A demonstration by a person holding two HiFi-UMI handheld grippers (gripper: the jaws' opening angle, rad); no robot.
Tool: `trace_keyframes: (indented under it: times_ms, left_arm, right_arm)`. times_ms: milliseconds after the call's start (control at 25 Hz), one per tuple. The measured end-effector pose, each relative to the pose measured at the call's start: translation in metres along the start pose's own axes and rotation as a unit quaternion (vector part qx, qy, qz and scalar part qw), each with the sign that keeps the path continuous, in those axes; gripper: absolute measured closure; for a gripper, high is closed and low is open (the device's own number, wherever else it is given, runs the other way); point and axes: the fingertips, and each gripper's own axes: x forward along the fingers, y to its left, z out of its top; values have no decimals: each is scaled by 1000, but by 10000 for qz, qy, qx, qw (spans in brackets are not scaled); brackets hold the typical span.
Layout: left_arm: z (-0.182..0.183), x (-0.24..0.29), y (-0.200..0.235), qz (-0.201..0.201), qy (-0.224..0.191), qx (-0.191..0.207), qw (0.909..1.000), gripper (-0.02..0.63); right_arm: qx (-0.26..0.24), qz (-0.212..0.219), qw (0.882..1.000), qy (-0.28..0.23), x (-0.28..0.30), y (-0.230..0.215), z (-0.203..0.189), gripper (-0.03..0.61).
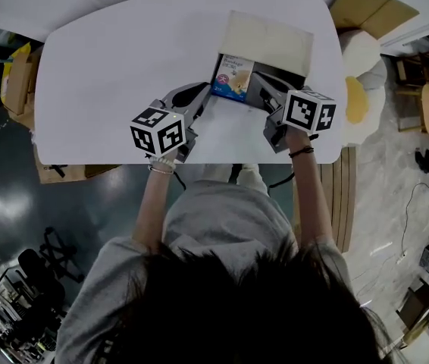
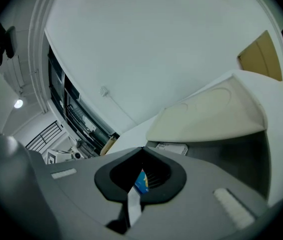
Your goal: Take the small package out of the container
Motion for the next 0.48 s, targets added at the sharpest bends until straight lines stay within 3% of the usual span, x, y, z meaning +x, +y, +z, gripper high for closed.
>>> trace_keyframes:
  times_ms: [480]
  left_arm:
    - [-5,-1,12,8,191,-9,9998,624]
  right_arm:
    - [822,148,9954,466,11,-12,-7,566]
